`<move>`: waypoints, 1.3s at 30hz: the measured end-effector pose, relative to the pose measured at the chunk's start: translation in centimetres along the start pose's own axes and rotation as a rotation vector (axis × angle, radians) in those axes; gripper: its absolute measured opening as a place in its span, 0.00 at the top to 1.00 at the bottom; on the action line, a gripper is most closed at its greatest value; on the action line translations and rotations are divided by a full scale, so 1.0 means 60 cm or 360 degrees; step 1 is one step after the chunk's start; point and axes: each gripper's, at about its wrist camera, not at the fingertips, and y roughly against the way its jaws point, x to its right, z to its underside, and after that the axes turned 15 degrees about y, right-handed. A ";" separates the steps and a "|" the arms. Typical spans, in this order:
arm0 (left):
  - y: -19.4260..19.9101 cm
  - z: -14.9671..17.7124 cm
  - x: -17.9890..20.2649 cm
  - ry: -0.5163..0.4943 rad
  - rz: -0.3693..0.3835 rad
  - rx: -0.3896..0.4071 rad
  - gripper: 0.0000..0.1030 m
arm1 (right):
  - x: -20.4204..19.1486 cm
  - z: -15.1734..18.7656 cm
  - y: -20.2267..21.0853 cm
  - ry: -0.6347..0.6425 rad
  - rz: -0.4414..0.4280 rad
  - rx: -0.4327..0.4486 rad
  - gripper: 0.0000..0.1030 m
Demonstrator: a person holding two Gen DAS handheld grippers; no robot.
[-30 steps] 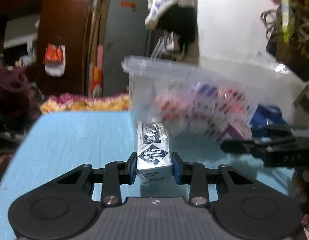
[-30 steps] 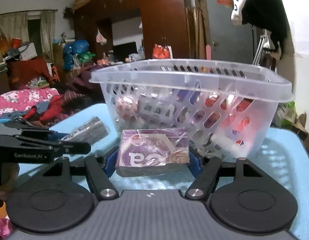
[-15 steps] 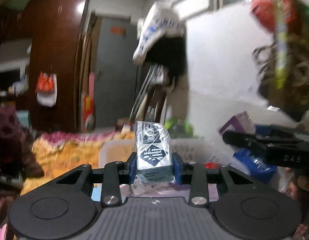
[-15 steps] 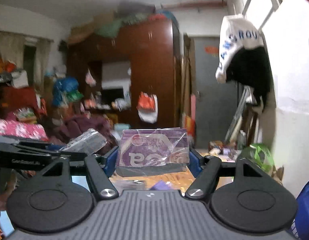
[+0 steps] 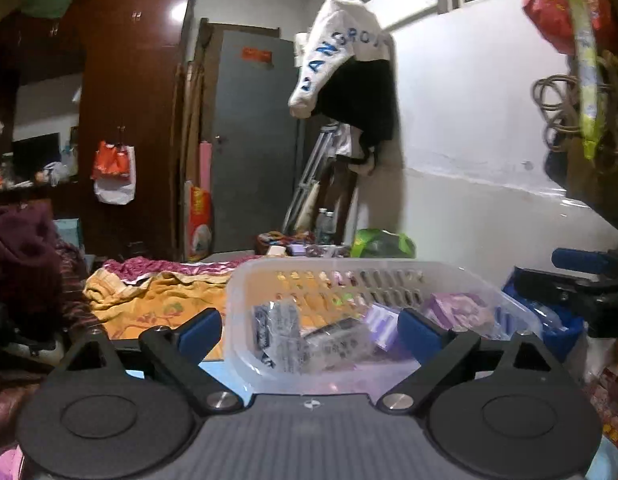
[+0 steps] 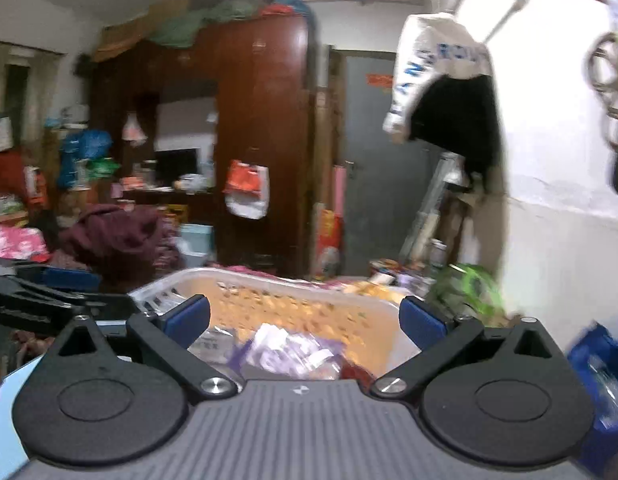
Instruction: Organize objects
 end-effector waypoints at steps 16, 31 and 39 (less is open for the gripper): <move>0.029 0.036 0.053 -0.0113 -0.0053 -0.0110 0.06 | 0.003 0.043 0.050 -0.0024 0.0036 -0.0137 0.00; 0.030 0.048 0.059 -0.0115 -0.0068 -0.0114 0.06 | 0.011 0.055 0.054 -0.0067 0.0037 -0.0151 0.00; 0.031 0.051 0.062 -0.0121 -0.0085 -0.0109 0.06 | 0.012 0.055 0.055 -0.0075 0.0026 -0.0153 0.00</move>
